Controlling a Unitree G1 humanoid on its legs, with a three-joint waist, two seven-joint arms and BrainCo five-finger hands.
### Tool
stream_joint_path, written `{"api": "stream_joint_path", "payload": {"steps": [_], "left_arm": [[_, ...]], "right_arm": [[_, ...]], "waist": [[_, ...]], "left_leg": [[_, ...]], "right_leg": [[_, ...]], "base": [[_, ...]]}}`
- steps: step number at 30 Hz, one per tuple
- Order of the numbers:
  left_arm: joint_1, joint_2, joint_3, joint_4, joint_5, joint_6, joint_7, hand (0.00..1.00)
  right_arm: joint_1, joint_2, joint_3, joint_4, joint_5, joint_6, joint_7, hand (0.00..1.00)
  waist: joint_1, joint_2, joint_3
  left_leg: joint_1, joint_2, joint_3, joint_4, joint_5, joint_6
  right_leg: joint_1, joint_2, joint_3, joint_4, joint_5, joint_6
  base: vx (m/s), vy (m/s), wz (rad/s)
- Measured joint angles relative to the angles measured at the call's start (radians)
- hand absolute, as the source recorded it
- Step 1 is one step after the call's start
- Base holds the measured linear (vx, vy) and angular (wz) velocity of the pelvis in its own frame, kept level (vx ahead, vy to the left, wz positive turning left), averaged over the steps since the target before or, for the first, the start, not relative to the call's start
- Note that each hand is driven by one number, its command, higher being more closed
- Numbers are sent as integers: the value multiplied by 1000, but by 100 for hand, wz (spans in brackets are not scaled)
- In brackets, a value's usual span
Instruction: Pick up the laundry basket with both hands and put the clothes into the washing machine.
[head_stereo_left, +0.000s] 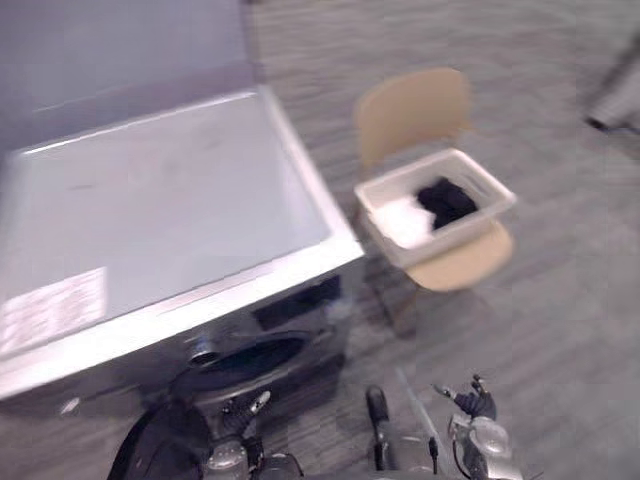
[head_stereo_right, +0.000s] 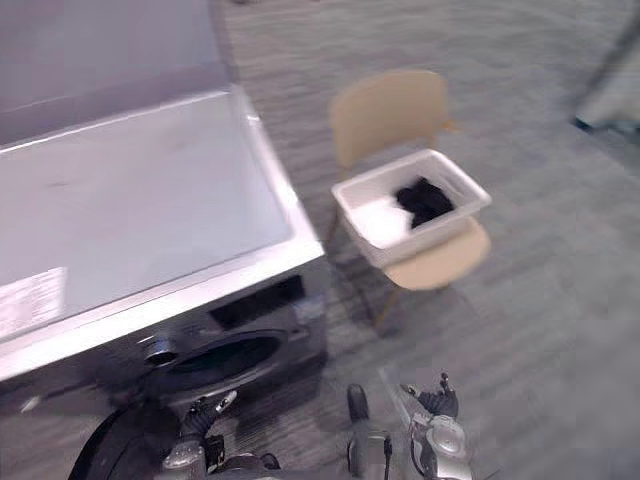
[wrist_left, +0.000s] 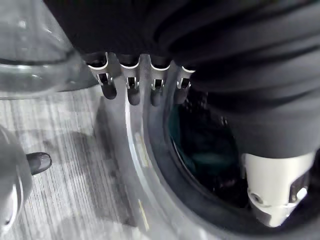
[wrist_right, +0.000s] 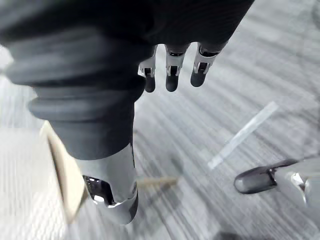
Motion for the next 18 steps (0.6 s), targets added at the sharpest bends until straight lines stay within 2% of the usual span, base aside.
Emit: {"api": "stream_joint_path", "payload": {"steps": [1, 2, 3, 4, 5, 6, 7, 8, 9, 10, 11, 12, 13, 14, 15, 16, 18], "left_arm": [[-5, 3, 7, -7, 0, 0, 0, 0], [-6, 9, 9, -18, 1, 0, 2, 0], [-7, 17, 7, -25, 11, 1, 2, 0], [-1, 21, 6, -28, 15, 2, 1, 0], [3, 25, 7, -27, 21, 3, 0, 0], [13, 40, 5, -28, 36, 2, 1, 0], [14, 46, 2, -29, 39, 1, 1, 0], [5, 59, -13, -18, 46, 2, 2, 0], [-37, 71, -39, 3, 50, 1, 0, 0], [-56, 73, -48, 14, 50, -1, 0, 0], [-95, 71, -58, 31, 65, -1, -2, 0], [-102, 66, -67, 33, 84, -2, -2, 0], [-102, 59, -75, 33, 87, -3, -2, 0], [-102, 44, -96, 40, 86, -8, -2, 0], [-99, 34, -109, 55, 85, -11, -3, 0], [-92, 31, -112, 57, 85, -12, -3, 0], [-58, 31, -132, 56, 76, -15, -2, 0]], "right_arm": [[1, 4, 7, -3, 2, 0, 0, 0], [6, 10, 13, -1, 2, 3, -2, 0], [13, 19, 15, 3, 2, 6, -3, 0], [2, 17, 21, 20, 2, 5, -4, 0], [-15, 16, 30, 33, 2, 5, -4, 0], [-49, 14, 46, 62, 2, 3, -1, 0], [-59, 14, 45, 66, 2, 2, 0, 0], [-81, 4, 44, 83, 1, 1, 1, 0], [-90, -21, 45, 103, 1, 2, 4, 0], [-90, -30, 45, 110, 1, 3, 4, 0], [-86, -42, 42, 125, 1, 7, 4, 0], [-82, -54, 44, 151, 1, 8, 3, 0], [-83, -57, 49, 160, 1, 8, 3, 0], [-92, -70, 65, 179, -1, 8, 3, 0], [-104, -76, 77, 201, -10, 10, 3, 0], [-105, -75, 81, 204, -12, 11, 3, 0], [-108, -58, 82, 208, -30, 10, 6, 0]], "waist": [[-1, -11, -1], [-9, -14, 7], [-24, -34, 0], [-20, -44, -5], [-19, -38, -2], [-17, -33, -1], [-13, -32, -2], [-16, -18, 1], [-41, 6, 2], [-52, 9, 4], [-57, 11, 10], [-58, 13, 13], [-59, 18, 17], [-58, 30, 31], [-52, 29, 42], [-47, 28, 43], [-25, 27, 66]], "left_leg": [[8, 5, 47, -1, 0, -1], [27, 8, 114, -4, 1, -2], [58, 6, 220, 22, -10, -21], [88, 20, 294, 61, -22, -30], [105, 33, 331, 78, -19, -30], [129, 50, 393, 111, -17, -38], [143, 47, 407, 113, -25, -49], [165, 32, 407, 95, -42, -75], [174, 19, 374, 77, -52, -74], [172, 16, 358, 89, -49, -73], [160, 43, 320, 188, -37, -78], [113, 115, 240, 411, -9, -22], [85, 140, 203, 488, -13, -11], [0, 156, 66, 620, -43, 9], [-102, 115, -97, 660, -60, 0], [-135, 94, -153, 655, -64, 2], [-271, 4, -353, 538, -65, 5]], "right_leg": [[-26, -17, -108, 66, -21, -30], [-38, -56, -271, 146, -63, -77], [1, -101, -504, 204, -142, -160], [49, -111, -662, 191, -188, -226], [74, -115, -732, 180, -215, -271], [121, -124, -858, 178, -244, -271], [121, -122, -865, 182, -231, -232], [92, -102, -799, 212, -213, -150], [59, -82, -748, 239, -227, -148], [51, -82, -736, 252, -234, -146], [49, -82, -703, 273, -251, -137], [62, -75, -654, 271, -258, -129], [73, -66, -639, 262, -256, -125], [103, -49, -606, 231, -256, -104], [132, -33, -559, 192, -252, -85], [145, -26, -541, 172, -250, -80], [208, -16, -492, 119, -234, -54]], "base": [[-26, -10, -249], [60, -15, -214], [103, -16, -279], [104, -28, -275], [183, -41, -322], [140, -38, -267], [175, -27, -301], [209, 1, -217], [261, -1, -172], [279, -12, -101], [198, -18, -81], [177, -17, -85], [133, -7, -96], [100, 1, -95], [80, 5, -97], [97, 27, -98], [156, 73, -88]]}}
